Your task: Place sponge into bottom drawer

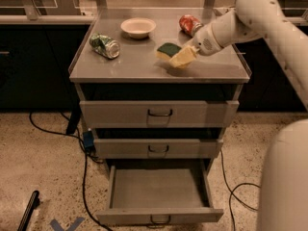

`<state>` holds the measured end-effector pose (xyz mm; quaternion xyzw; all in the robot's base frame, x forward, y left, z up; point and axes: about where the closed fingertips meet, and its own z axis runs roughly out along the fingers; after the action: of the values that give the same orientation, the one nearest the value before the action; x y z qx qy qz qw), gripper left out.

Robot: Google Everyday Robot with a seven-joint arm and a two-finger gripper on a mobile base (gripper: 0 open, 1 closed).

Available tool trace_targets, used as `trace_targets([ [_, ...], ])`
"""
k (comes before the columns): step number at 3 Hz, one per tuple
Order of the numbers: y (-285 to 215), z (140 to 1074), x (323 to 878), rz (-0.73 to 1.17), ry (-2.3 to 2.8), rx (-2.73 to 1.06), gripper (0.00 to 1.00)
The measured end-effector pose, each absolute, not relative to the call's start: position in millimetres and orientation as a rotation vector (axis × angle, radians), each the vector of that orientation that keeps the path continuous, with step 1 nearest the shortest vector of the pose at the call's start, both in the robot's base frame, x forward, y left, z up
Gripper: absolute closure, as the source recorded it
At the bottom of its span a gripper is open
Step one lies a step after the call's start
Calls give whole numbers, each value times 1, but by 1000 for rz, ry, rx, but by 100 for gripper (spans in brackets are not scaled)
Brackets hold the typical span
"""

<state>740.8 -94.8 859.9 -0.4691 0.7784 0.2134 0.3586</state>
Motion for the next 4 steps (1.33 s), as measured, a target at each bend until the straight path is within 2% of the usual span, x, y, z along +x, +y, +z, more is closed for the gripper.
trace_targets([
  [1,-119,906,693,540,1953,-1064,100],
  [2,-118,936,649,570,1866,-919,100],
  [4,-122,911,637,581,1873,-859,100],
])
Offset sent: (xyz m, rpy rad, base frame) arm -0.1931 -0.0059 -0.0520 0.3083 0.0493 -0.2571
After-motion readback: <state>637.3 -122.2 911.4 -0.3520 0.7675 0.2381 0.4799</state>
